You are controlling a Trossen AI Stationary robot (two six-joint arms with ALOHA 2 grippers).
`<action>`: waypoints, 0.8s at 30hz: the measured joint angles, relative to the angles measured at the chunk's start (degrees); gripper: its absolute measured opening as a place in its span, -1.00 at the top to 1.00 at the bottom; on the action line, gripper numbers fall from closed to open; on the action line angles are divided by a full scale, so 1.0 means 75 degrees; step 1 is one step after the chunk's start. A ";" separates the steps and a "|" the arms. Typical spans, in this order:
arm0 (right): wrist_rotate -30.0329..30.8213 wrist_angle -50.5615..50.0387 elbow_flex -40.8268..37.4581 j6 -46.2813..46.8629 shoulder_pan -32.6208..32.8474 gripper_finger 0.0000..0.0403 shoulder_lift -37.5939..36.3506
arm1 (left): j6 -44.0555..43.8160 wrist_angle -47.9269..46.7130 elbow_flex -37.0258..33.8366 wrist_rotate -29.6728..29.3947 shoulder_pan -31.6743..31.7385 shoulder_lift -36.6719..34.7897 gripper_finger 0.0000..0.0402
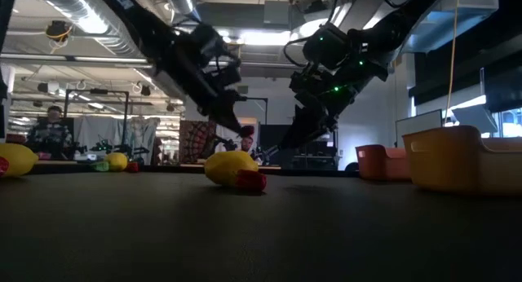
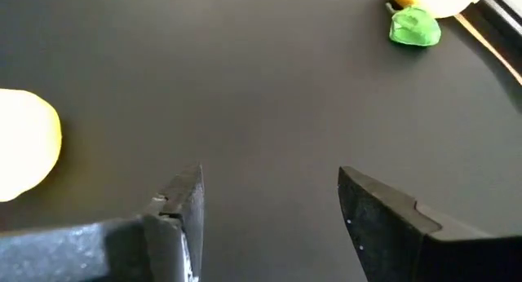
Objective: Sort produce into baskets
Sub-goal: Put the top right red chili pepper into the yellow bin
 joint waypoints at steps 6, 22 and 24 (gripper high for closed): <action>-0.0057 -0.0022 0.0000 -0.0013 -0.0001 -0.06 -0.0001 | -0.0717 -0.0047 -0.0167 -0.0002 -0.0403 -0.0591 0.94; -0.1107 -0.0617 0.0003 -0.0385 0.0006 -0.06 -0.0928 | -0.1657 0.0902 -0.1059 -0.0005 -0.1722 -0.0855 0.94; -0.1387 -0.0576 0.0003 -0.0376 0.0006 -0.06 -0.1164 | -0.1641 0.1128 -0.1064 -0.0004 -0.1877 -0.0855 0.94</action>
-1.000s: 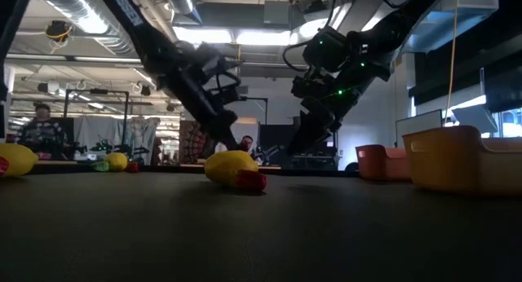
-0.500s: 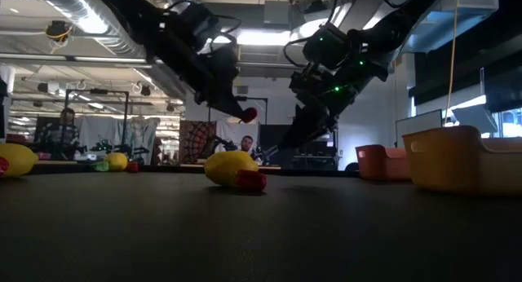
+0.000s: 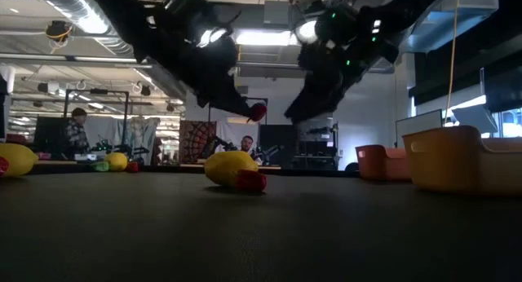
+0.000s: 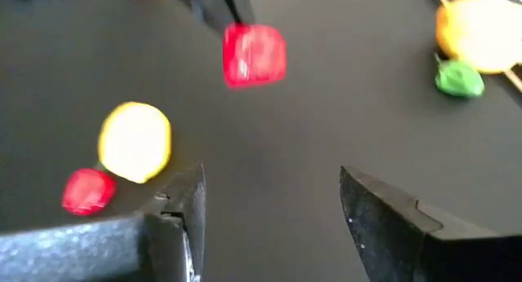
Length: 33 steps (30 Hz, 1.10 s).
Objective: Sort produce into baskets
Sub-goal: Put the top right red chili pepper into the yellow bin
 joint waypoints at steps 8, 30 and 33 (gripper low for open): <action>-0.0183 0.0841 0.0009 0.0100 0.0447 -0.06 -0.0100 | 0.0037 0.0334 -0.0003 -0.0003 -0.0343 0.0006 0.94; 0.0587 0.1484 -0.0002 -0.0013 0.0863 0.61 0.0036 | 0.0005 0.0790 -0.0003 -0.0011 -0.0605 0.0012 0.94; 0.0585 0.1570 0.0000 -0.0037 0.0861 0.81 0.0153 | -0.0024 0.0743 -0.0012 -0.0027 -0.0605 0.0015 0.94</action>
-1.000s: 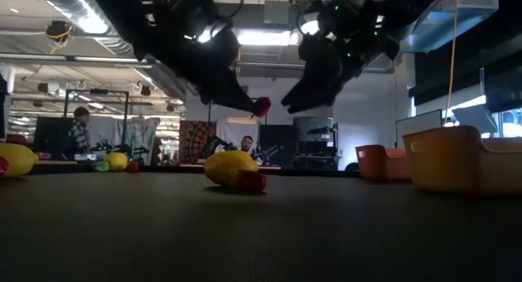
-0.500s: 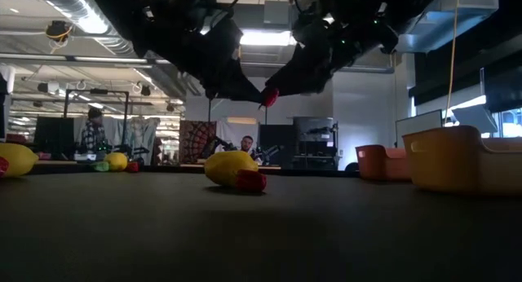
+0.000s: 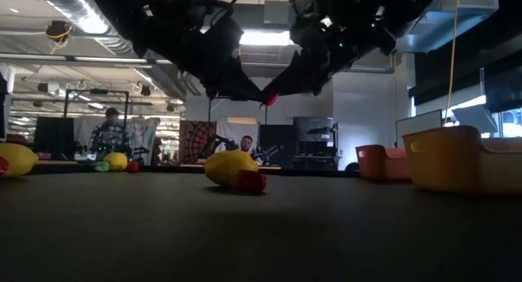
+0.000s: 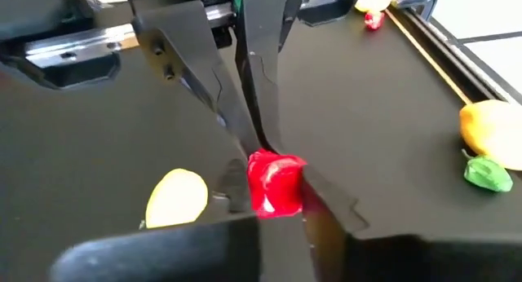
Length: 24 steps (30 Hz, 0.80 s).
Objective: Sort produce into baskets
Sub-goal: Put the top right red chili pepper into the yellow bin
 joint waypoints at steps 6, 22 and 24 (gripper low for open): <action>0.0002 -0.0044 0.0000 -0.0283 -0.0007 0.97 0.0025 | -0.0249 -0.0030 -0.0003 0.0010 0.0003 0.0014 0.92; 0.0016 -0.3219 0.0807 -0.0479 0.0135 0.99 -0.0934 | -0.0447 -0.0506 0.0012 0.0064 -0.0041 -0.0009 0.25; 0.0018 -0.3839 0.0813 -0.0317 0.0250 0.99 -0.1344 | -0.0450 -0.0588 0.0012 0.0067 -0.0064 -0.0009 0.25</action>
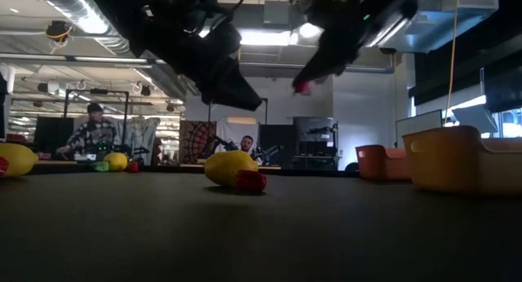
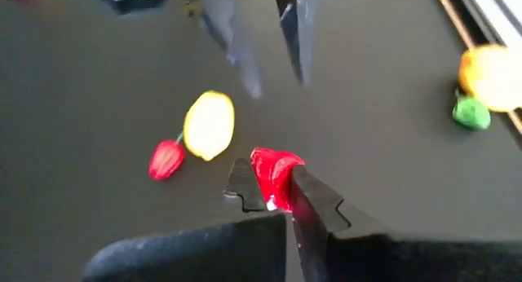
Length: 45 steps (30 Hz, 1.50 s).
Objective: Sort produce into baskets
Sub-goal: Put the top right red chili pepper into the yellow bin
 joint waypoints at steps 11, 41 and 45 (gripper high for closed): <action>0.0564 -0.3947 -0.0003 0.1852 0.0954 1.00 -0.1851 | -0.0019 -0.0001 0.0000 -0.0009 -0.0128 0.0000 0.27; 0.1611 -0.2830 -0.3685 0.4988 0.1780 0.83 -0.2434 | -0.0051 0.0005 0.0000 -0.0023 -0.0149 0.0000 0.27; 0.1749 -0.2684 -0.3754 0.5018 0.1780 0.59 -0.2434 | -0.0051 0.0003 0.0000 -0.0023 -0.0149 0.0002 0.27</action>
